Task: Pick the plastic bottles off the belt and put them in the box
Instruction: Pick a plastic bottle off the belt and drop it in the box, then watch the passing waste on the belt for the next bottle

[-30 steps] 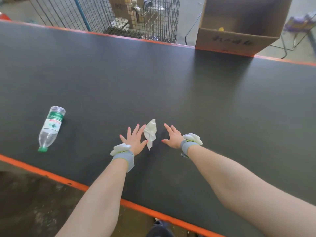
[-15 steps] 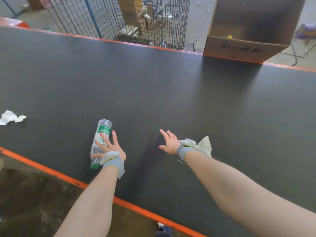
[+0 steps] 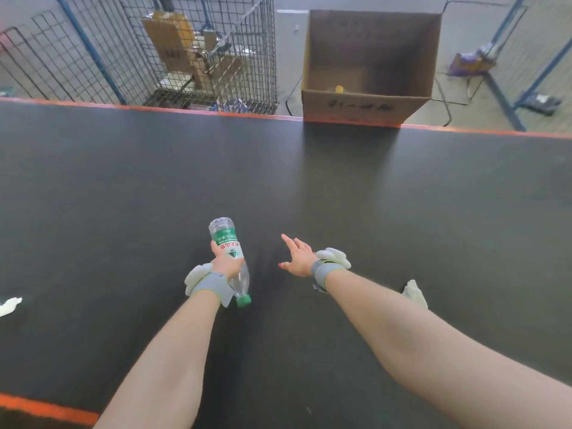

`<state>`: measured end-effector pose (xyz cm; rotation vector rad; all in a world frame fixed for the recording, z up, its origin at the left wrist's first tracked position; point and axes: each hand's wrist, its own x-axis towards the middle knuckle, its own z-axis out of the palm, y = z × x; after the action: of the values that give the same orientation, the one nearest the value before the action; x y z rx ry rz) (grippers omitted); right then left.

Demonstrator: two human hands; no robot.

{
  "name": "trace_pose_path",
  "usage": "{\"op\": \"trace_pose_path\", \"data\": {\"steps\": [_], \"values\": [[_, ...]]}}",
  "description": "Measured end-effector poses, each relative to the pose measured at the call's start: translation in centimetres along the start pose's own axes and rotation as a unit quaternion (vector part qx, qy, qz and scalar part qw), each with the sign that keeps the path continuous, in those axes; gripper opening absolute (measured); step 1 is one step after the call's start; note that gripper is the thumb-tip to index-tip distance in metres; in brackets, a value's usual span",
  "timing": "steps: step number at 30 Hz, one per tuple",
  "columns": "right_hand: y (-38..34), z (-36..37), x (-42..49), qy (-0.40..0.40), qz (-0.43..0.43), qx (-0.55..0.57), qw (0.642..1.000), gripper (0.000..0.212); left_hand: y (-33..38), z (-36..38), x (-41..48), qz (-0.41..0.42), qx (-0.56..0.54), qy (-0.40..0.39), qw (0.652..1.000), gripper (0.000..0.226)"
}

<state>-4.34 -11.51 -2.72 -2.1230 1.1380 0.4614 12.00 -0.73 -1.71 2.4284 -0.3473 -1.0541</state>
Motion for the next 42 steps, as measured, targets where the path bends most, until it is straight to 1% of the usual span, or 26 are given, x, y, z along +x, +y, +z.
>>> {"op": "trace_pose_path", "data": {"steps": [2, 4, 8, 10, 11, 12, 13, 14, 16, 17, 19, 21, 24, 26, 28, 29, 30, 32, 34, 37, 38, 40, 42], "values": [[1.6, -1.6, 0.6, 0.007, 0.012, 0.003, 1.000, 0.079, 3.2, 1.5, -0.3, -0.020, -0.088, -0.042, 0.995, 0.094], [3.7, -3.5, 1.4, 0.027, 0.036, 0.005, 0.999, 0.080, 6.7, 3.5, -0.4, -0.047, -0.159, -0.085, 0.982, 0.089], [10.3, -9.7, 4.6, 0.062, 0.101, 0.004, 0.993, 0.080, 15.8, 8.2, -0.3, -0.043, -0.206, -0.172, 0.962, 0.084], [13.1, -13.7, 6.5, 0.083, 0.136, 0.003, 0.987, 0.080, 21.6, 9.3, 0.7, -0.036, -0.255, -0.193, 0.947, 0.084], [14.1, -16.0, 7.6, 0.098, 0.150, 0.011, 0.984, 0.080, 25.3, 9.5, 1.8, -0.030, -0.298, -0.212, 0.930, 0.084], [14.7, -18.3, 8.6, 0.118, 0.158, 0.017, 0.980, 0.079, 29.2, 9.4, 3.1, -0.020, -0.361, -0.244, 0.900, 0.082], [14.9, -20.8, 9.7, 0.144, 0.160, 0.030, 0.976, 0.079, 33.4, 9.0, 4.2, 0.003, -0.405, -0.272, 0.873, 0.078], [14.9, -23.4, 11.0, 0.166, 0.157, 0.049, 0.972, 0.078, 37.4, 8.7, 5.3, 0.038, -0.424, -0.279, 0.860, 0.074], [14.4, -27.5, 13.1, 0.210, 0.132, 0.084, 0.965, 0.078, 44.2, 7.9, 6.0, 0.145, -0.407, -0.270, 0.861, 0.075], [14.1, -29.2, 14.1, 0.226, 0.120, 0.097, 0.962, 0.078, 46.5, 7.7, 5.5, 0.191, -0.385, -0.265, 0.863, 0.077], [13.5, -31.2, 15.4, 0.244, 0.101, 0.112, 0.958, 0.078, 48.4, 8.1, 4.9, 0.219, -0.360, -0.259, 0.869, 0.085], [13.0, -31.5, 15.7, 0.242, 0.095, 0.116, 0.959, 0.078, 47.5, 9.0, 5.0, 0.236, -0.304, -0.226, 0.895, 0.086], [12.3, -29.5, 15.3, 0.215, 0.096, 0.092, 0.968, 0.079, 43.0, 10.4, 6.6, 0.224, -0.191, -0.215, 0.931, 0.086], [12.3, -27.7, 14.5, 0.193, 0.105, 0.072, 0.973, 0.081, 39.3, 10.7, 7.0, 0.207, -0.078, -0.193, 0.956, 0.088], [12.0, -25.8, 13.3, 0.171, 0.118, 0.059, 0.976, 0.082, 35.3, 10.6, 7.0, 0.198, 0.068, -0.158, 0.965, 0.089], [11.5, -24.4, 12.2, 0.154, 0.119, 0.057, 0.979, 0.082, 32.7, 10.2, 6.7, 0.188, 0.135, -0.142, 0.962, 0.091], [10.9, -23.2, 11.2, 0.141, 0.117, 0.053, 0.982, 0.082, 30.3, 9.9, 6.4, 0.178, 0.180, -0.129, 0.959, 0.091], [9.5, -20.5, 9.1, 0.115, 0.105, 0.042, 0.987, 0.081, 25.5, 9.1, 5.4, 0.173, 0.239, -0.121, 0.948, 0.086], [8.3, -17.7, 7.2, 0.090, 0.094, 0.027, 0.991, 0.080, 21.0, 8.7, 4.4, 0.181, 0.293, -0.119, 0.931, 0.081], [7.4, -13.3, 4.1, 0.050, 0.089, 0.007, 0.995, 0.081, 14.7, 8.0, 2.1, 0.174, 0.396, -0.098, 0.896, 0.076], [7.1, -11.8, 2.9, 0.036, 0.086, 0.006, 0.996, 0.082, 12.7, 7.6, 1.1, 0.162, 0.419, -0.097, 0.888, 0.076], [6.6, -8.7, 0.5, 0.005, 0.077, 0.018, 0.997, 0.087, 8.8, 6.7, -0.4, 0.141, 0.429, -0.101, 0.886, 0.077], [6.3, -5.4, -1.8, -0.034, 0.068, 0.032, 0.997, 0.099, 5.3, 5.8, -1.6, 0.123, 0.434, -0.108, 0.886, 0.082]]}}
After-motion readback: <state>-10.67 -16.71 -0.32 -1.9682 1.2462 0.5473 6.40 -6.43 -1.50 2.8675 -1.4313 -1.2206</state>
